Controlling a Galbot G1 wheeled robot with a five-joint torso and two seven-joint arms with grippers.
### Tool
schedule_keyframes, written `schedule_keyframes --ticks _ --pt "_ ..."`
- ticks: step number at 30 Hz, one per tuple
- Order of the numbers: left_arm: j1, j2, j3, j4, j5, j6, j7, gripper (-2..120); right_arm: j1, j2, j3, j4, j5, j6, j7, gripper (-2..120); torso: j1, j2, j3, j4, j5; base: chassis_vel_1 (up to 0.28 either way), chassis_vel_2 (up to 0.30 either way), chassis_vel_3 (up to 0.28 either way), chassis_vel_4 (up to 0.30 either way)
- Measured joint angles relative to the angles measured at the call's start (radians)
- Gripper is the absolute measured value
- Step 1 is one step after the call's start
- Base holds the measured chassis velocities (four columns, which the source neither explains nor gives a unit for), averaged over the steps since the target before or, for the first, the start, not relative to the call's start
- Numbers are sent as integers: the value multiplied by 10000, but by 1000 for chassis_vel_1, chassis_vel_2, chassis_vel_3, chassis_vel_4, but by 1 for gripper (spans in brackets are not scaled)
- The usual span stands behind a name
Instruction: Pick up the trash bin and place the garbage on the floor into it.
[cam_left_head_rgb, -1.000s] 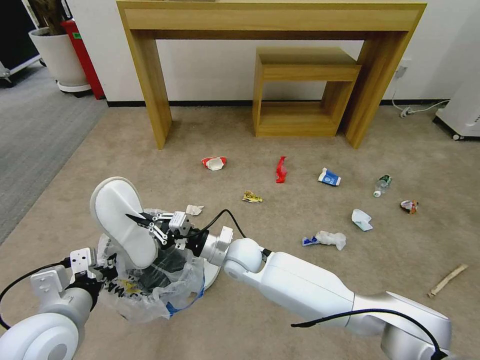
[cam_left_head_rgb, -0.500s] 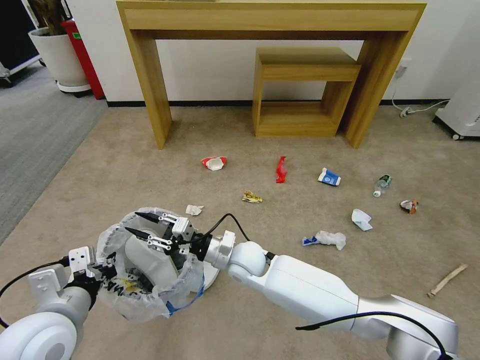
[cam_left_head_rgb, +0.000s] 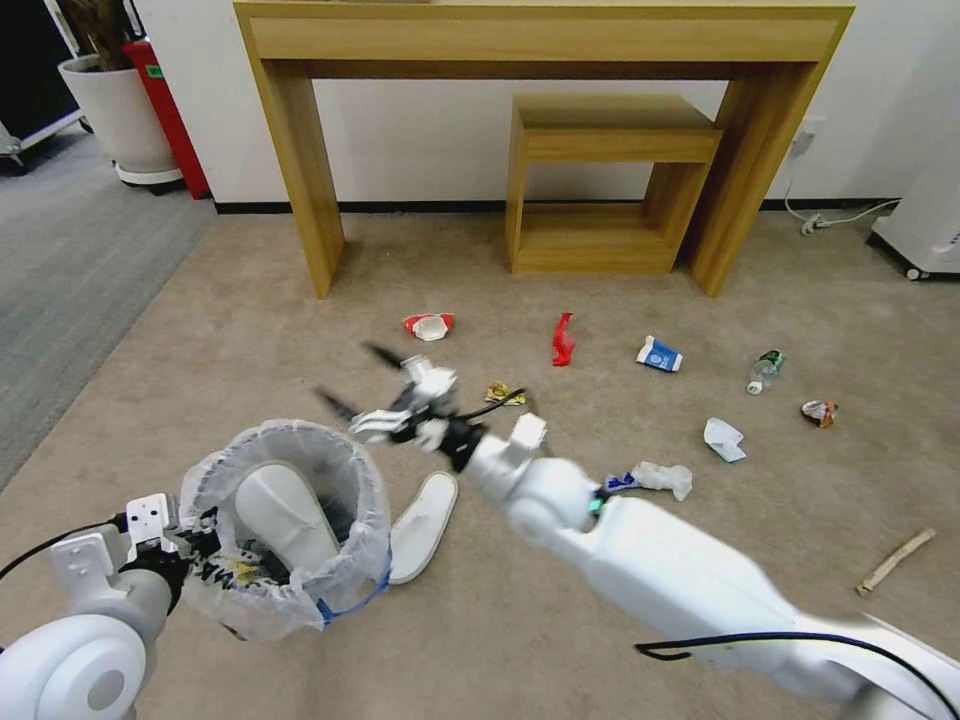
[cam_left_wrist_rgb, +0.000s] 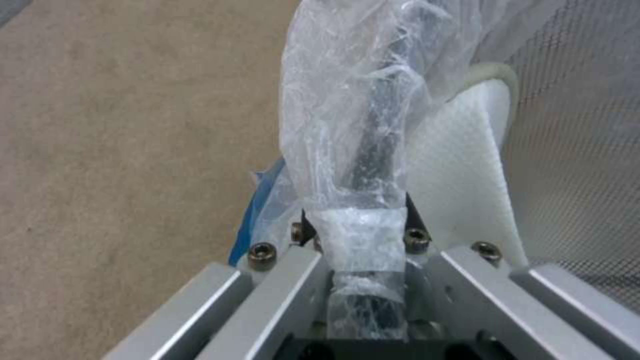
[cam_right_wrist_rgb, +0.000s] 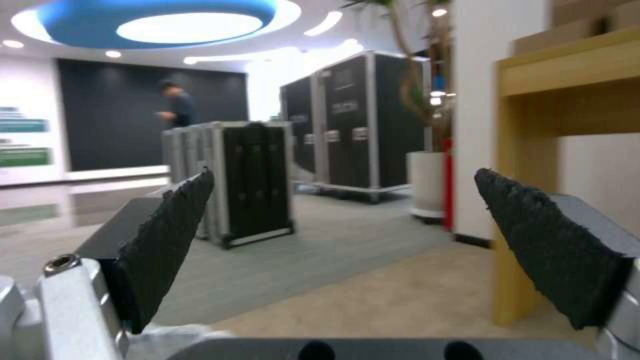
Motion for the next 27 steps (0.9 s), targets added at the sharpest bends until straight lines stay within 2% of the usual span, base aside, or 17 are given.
schedule_keyframes --ticks 6,12,15,17,21,23,25,27 --pt "-63 92 -46 392 -49 -13 -77 1 -908 -595 1274 624 52 -151 229 100 0 0 0 2 1 0 0 0 0" --pt "-45 127 -88 545 -34 -37 -81 1 -1807 -851 2291 975 69 -211 374 100 0 0 0 3 0 0 0 0 0" --pt "-35 134 -107 587 -23 -46 -82 1 -2210 -911 2722 1172 106 -334 576 100 0 0 0 1 0 0 0 0 0" --pt "-34 105 -123 633 24 -72 -82 1 -2749 -941 3171 1486 337 -693 1076 100 0 0 -1 2 -1 0 0 0 0" --pt "-39 66 -125 635 49 -85 -83 1 -3122 -927 3196 1663 930 -1190 1857 100 0 0 -1 1 -2 0 0 0 0" --pt "0 35 -145 557 56 -89 -81 1 -3298 -776 2846 1615 1652 -1772 2754 100 0 0 -1 1 -2 0 0 0 0" --pt "12 17 -162 532 57 -92 -80 1 -3319 -672 2694 1526 1899 -2019 3052 100 0 1 0 2 -2 0 0 0 0" --pt "60 -36 -205 451 64 -99 -81 1 -3328 -392 2259 1248 2362 -2644 3680 100 0 0 -1 3 -3 0 0 0 0"
